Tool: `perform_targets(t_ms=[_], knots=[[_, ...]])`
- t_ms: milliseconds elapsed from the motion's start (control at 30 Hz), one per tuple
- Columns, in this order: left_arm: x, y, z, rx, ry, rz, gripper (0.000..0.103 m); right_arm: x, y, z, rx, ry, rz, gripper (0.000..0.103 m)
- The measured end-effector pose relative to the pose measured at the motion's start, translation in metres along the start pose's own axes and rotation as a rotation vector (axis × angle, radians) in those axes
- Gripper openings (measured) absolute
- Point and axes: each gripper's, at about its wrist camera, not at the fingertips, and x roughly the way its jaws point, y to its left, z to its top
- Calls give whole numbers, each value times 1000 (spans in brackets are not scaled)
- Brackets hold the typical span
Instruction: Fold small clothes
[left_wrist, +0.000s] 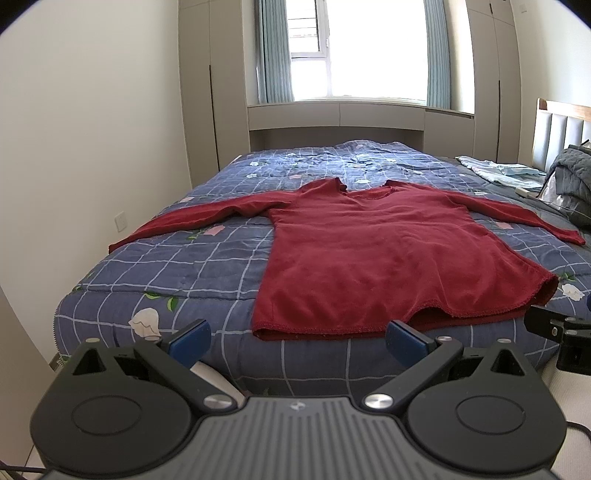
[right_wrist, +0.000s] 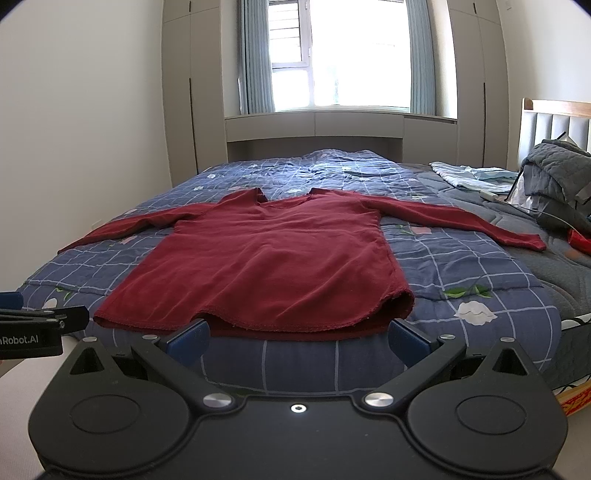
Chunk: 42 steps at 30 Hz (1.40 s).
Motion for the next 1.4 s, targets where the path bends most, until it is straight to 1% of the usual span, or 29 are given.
perform_targets(t_ms=[400,500,567,633,733,833,967,1133,1200,1300,1400], knots=[[2,-3,0,4,18,-10,103,3,0,-2,3,11,12,103],[7,-4,3,18,39,-15,103,6,-3,4,18,36,24,103],[13,-6,7,31,54,-18,103,10,-8,9,37,50,49,103],[23,-7,13,36,83,-28,103,15,-12,15,54,58,60,103],[41,-11,26,30,137,-50,103,25,-18,24,60,44,42,103],[56,-16,37,35,157,-48,103,38,-23,34,57,38,31,103],[81,-22,59,48,179,-47,103,62,-36,45,63,53,40,103],[118,-34,88,81,204,-43,103,96,-62,60,117,66,51,103],[135,-42,102,103,205,-40,103,110,-77,67,137,65,34,103],[160,-52,123,120,199,-41,103,134,-103,77,170,58,-17,103],[190,-64,146,116,192,-66,103,157,-135,90,189,55,-74,103]])
